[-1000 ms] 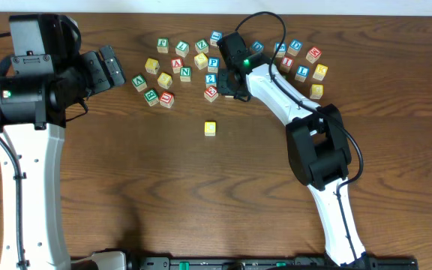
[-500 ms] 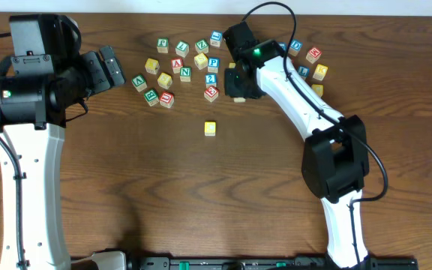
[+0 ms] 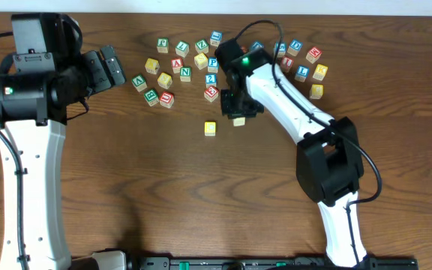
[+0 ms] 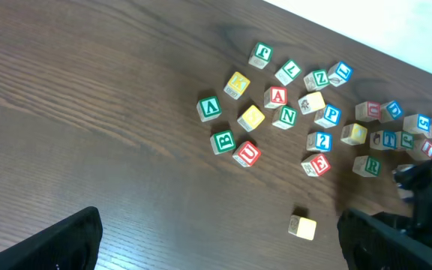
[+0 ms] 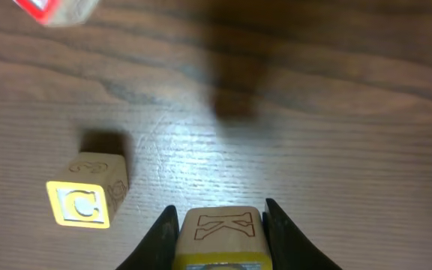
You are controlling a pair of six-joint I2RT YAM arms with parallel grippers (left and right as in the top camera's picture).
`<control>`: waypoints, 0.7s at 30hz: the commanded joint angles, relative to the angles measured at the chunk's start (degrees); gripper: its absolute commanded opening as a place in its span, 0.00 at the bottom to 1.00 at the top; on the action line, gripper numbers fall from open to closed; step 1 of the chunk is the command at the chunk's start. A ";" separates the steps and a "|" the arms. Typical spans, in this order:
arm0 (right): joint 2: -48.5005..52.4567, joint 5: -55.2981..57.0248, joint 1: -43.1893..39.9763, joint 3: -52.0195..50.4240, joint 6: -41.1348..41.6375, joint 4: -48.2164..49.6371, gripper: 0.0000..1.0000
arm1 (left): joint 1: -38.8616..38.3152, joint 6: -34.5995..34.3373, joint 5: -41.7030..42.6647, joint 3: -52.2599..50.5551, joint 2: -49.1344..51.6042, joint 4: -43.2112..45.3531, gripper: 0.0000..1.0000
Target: Spell out CORL
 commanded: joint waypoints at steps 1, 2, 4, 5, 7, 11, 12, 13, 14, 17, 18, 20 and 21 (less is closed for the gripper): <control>0.85 -0.15 1.11 -1.90 -0.17 1.51 0.23 | 0.17 0.76 0.55 -0.24 1.25 -0.13 0.99; 0.85 -0.13 1.27 -2.27 0.11 2.03 0.23 | 0.17 0.76 0.55 -0.24 1.46 -0.13 0.99; 0.85 -0.15 1.53 -3.28 0.90 3.43 0.23 | 0.17 0.76 0.55 -0.24 1.75 -0.13 0.99; 0.85 -0.13 1.73 -3.85 0.96 4.15 0.23 | 0.17 0.76 0.55 -0.24 1.75 -0.13 0.99; 0.85 -0.11 2.19 -5.01 2.23 5.33 0.23 | 0.17 0.76 0.55 -0.24 1.75 -0.13 0.99; 0.87 -0.11 3.08 -6.86 3.26 8.04 0.23 | 0.17 0.76 0.55 -0.24 1.75 -0.13 0.99; 0.87 -0.09 3.41 -7.28 3.26 8.90 0.23 | 0.17 0.76 0.55 -0.24 1.75 -0.13 0.99; 0.85 -0.09 3.52 -7.41 3.26 9.16 0.23 | 0.17 0.76 0.55 -0.24 1.75 -0.13 0.99; 0.87 0.07 3.87 -7.76 3.26 9.92 0.24 | 0.17 0.76 0.55 -0.24 1.75 -0.13 0.99; 0.87 0.85 4.46 -9.07 3.63 11.78 0.24 | 0.17 0.76 0.55 -0.24 1.75 -0.13 0.99; 0.90 1.29 4.63 -9.46 3.93 12.33 0.24 | 0.17 0.76 0.55 -0.24 1.75 -0.13 0.99; 0.90 1.75 4.63 -9.51 4.57 12.61 0.24 | 0.17 0.76 0.52 -0.24 1.75 -0.13 0.99; 0.90 1.84 4.63 -9.51 4.76 12.61 0.23 | 0.17 0.76 0.55 -0.24 1.75 -0.11 0.99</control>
